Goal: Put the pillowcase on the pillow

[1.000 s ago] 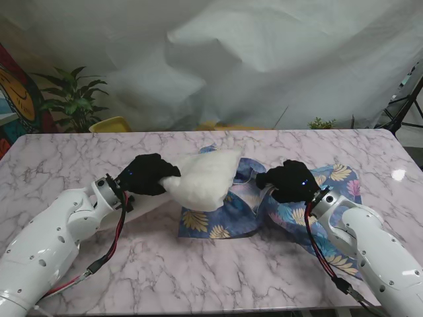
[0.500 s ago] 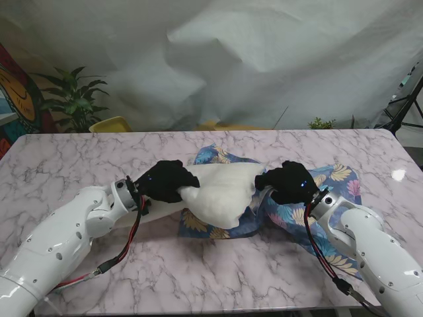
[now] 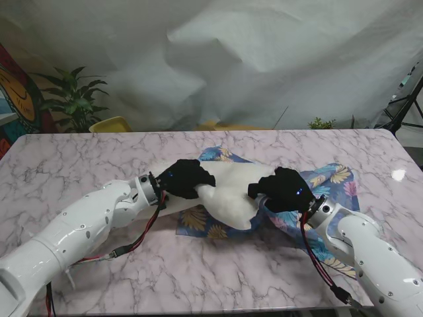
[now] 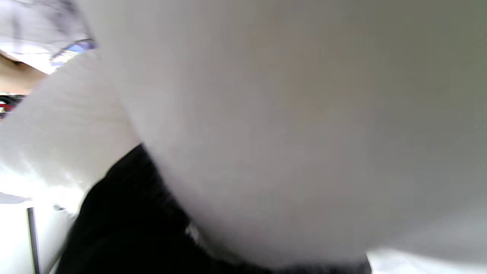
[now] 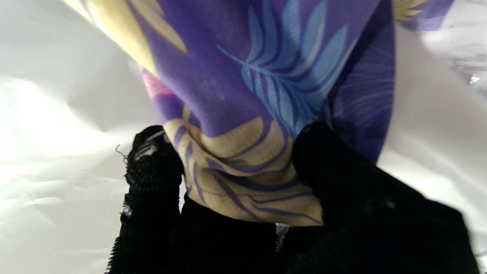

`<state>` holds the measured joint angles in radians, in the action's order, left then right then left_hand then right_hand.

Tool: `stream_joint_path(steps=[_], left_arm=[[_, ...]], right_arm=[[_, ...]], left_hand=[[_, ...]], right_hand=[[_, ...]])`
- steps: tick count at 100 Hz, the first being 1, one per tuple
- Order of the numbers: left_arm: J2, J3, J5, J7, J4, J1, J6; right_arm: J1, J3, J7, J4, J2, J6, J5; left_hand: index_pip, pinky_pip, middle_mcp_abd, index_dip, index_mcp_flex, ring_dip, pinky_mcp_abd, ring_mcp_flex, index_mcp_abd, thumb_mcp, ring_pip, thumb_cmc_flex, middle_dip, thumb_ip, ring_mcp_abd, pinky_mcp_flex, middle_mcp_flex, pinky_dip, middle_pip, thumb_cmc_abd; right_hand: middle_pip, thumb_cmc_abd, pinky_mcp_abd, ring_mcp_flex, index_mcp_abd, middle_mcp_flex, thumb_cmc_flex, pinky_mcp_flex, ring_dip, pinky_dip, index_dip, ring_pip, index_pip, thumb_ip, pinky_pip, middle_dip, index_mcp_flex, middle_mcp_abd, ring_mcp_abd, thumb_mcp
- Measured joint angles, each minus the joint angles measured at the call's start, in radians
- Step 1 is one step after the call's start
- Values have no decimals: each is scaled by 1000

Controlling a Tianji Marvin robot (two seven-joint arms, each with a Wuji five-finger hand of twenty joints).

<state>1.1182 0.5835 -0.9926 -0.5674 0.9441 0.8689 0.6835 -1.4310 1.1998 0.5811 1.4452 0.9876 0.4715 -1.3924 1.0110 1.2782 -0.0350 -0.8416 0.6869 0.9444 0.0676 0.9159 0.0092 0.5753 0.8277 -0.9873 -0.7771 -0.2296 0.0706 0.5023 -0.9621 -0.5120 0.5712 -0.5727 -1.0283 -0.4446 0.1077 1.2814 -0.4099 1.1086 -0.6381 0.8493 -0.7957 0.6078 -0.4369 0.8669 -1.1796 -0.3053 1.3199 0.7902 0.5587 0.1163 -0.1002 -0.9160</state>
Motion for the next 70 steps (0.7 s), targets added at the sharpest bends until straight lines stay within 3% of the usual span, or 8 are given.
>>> stream_joint_path(steps=[9, 26, 45, 56, 61, 70], left_arm=[[25, -34, 33, -10, -38, -21, -63], [81, -53, 201, 46, -103, -35, -119], [127, -97, 286, 128, -169, -56, -99], [137, -119, 296, 147, -186, -62, -71], [144, -129, 319, 163, -199, -64, -60], [161, -159, 340, 165, -236, -72, -57]], right_arm=[[-10, -5, 2, 12, -2, 6, -5], [-17, -16, -24, 24, -2, 31, -3], [-15, -31, -56, 25, -3, 48, 5], [-13, -34, -59, 23, -2, 50, 10], [-9, -37, -62, 21, -2, 53, 17], [3, -46, -71, 14, 1, 66, 40]], left_hand=[[16, 0, 2, 0, -13, 0, -3, -14, -4, 0, 0, -15, -5, 0, -2, -3, 14, -2, 1, 1], [31, -13, -5, 9, -63, -32, -10, -63, -4, -67, 1, -93, -5, 0, -2, -11, 64, -91, 9, 35], [31, -14, -20, 48, -86, -63, -11, -84, -4, -172, 3, -155, -4, 1, -2, -22, 78, -111, 1, 76], [19, -14, -32, 149, -87, -82, -11, -85, -3, -233, 14, -168, -3, 3, 0, -22, 78, -123, -3, 107], [18, -14, -36, 211, -89, -83, -10, -85, 1, -268, 20, -179, -3, 35, 2, -22, 78, -133, -3, 119], [18, -14, -40, 321, -111, -98, -6, -85, 30, -300, 36, -190, 5, 44, 2, -3, 78, -135, -3, 131]], right_hand=[[0, 0, 0, 0, 0, 0, 0, 0, 0, 0, 0, 0, 0, 0, 0, 0, 0, 0, 0, 0], [0, 0, 0, 0, 0, 0, 0, 1, 0, 0, 0, 0, 0, 0, 0, 0, 0, 0, 0, 0], [0, 0, 0, 0, 0, 0, 0, 1, 0, 0, 0, -1, 0, 0, -6, 0, 0, 0, -1, 0], [0, 0, 0, 0, 0, 0, 0, 1, 6, 0, 0, -6, 0, 0, -7, 0, 0, 1, -1, 0], [0, 0, 0, 0, 0, 0, 0, 1, 10, 0, 0, -6, 0, 0, -10, 0, 0, 1, -2, 0], [0, 0, 0, 0, 0, 0, 0, 1, 11, 0, 0, -7, 0, 0, -13, 0, 0, 1, -2, 0]])
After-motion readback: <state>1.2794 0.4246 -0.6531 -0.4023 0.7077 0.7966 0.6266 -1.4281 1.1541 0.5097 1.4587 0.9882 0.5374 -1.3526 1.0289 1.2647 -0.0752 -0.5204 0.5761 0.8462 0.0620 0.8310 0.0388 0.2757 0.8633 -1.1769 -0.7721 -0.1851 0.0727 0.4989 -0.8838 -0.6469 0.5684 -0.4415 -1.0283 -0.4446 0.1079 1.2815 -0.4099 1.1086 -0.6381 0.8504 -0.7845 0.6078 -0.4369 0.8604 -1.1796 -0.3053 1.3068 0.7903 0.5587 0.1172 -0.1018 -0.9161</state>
